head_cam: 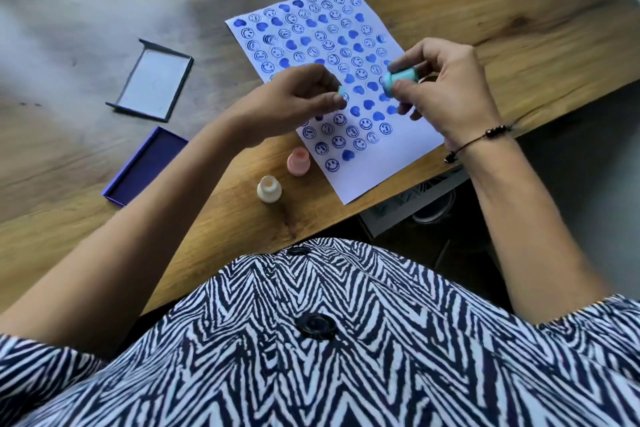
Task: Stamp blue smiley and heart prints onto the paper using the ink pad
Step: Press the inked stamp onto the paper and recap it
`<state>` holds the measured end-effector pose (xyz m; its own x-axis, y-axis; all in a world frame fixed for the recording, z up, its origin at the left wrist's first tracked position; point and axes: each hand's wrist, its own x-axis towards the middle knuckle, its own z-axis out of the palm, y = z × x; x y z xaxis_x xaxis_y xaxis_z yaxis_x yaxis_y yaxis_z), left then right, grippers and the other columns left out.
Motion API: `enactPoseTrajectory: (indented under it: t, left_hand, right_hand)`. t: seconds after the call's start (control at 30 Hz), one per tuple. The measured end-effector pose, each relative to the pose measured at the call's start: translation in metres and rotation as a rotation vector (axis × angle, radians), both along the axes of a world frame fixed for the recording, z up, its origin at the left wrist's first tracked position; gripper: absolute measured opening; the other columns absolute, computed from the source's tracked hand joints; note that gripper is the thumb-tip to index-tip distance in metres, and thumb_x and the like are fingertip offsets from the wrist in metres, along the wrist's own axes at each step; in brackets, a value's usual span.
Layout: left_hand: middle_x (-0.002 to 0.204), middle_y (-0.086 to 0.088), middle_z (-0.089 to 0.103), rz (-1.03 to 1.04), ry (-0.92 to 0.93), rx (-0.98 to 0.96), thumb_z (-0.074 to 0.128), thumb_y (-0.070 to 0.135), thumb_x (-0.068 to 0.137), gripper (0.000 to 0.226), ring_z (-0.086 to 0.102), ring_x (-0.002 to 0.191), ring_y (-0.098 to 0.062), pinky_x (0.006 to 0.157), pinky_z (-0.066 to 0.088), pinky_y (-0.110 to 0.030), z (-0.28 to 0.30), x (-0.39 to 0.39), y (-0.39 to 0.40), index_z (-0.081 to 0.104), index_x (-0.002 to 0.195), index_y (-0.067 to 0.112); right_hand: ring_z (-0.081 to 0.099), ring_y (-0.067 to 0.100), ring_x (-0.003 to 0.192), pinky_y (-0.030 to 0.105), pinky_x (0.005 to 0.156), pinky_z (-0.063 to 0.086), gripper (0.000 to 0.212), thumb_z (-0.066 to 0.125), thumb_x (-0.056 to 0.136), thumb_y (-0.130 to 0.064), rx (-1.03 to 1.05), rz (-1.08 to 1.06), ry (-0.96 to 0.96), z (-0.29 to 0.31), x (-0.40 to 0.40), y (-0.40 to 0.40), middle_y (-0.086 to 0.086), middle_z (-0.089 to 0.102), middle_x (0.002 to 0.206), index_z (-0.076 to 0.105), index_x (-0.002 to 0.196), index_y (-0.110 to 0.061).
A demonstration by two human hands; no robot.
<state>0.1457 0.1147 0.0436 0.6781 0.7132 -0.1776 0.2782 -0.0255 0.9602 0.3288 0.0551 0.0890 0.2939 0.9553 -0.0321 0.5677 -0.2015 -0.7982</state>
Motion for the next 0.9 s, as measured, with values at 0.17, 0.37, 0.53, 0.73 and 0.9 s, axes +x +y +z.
enactPoseTrajectory:
  t: [0.17,0.37,0.53,0.73,0.9]
  left_hand:
    - [0.107,-0.018,0.064,0.122,-0.096,-0.024,0.056,0.015,0.086,0.021,0.061,0.102,-0.024,0.095,0.047,-0.037,0.002,-0.016,-0.008,0.054,0.104,0.005]
    - [0.085,-0.004,0.055,0.354,-0.303,-0.061,0.051,0.004,0.086,0.015,0.05,0.081,-0.014,0.076,0.046,-0.023,0.009,-0.035,-0.024,0.054,0.101,0.003]
    - [0.081,0.0,0.059,0.675,-0.265,0.017,0.055,0.011,0.086,0.01,0.054,0.074,-0.009,0.07,0.048,-0.025,0.008,-0.075,-0.05,0.058,0.092,0.018]
    - [0.074,0.006,0.059,1.288,-0.34,0.137,0.055,0.018,0.084,0.006,0.052,0.068,-0.009,0.071,0.046,-0.02,-0.009,-0.119,-0.102,0.059,0.085,0.023]
    - [0.079,0.003,0.059,1.51,-0.34,0.132,0.055,0.016,0.086,0.008,0.054,0.069,-0.01,0.069,0.048,-0.018,-0.029,-0.124,-0.138,0.056,0.094,0.014]
  right_hand:
    - [0.057,0.004,0.043,0.019,0.042,0.043,0.027,0.068,0.074,-0.005,-0.005,0.089,0.082,-0.002,-0.018,0.01,0.002,0.061,0.067,0.058,0.068,-0.029]
    - [0.058,0.011,0.049,0.027,0.05,0.05,0.02,0.068,0.075,-0.004,0.061,0.225,0.234,-0.001,-0.058,0.022,0.004,0.063,0.066,0.06,0.074,-0.022]
    - [0.057,0.016,0.054,0.029,0.056,0.051,0.014,0.068,0.076,-0.003,0.017,0.399,0.269,-0.002,-0.099,0.025,0.007,0.062,0.067,0.062,0.079,-0.015]
    - [0.055,0.014,0.073,0.022,0.065,0.038,0.017,0.064,0.074,-0.008,0.136,0.761,-0.175,-0.013,-0.16,0.027,0.003,0.063,0.083,0.069,0.088,-0.015]
    - [0.053,0.032,0.097,0.03,0.064,0.031,0.021,0.049,0.078,-0.001,0.266,1.091,-0.566,-0.035,-0.198,0.031,0.016,0.059,0.104,0.063,0.093,-0.006]
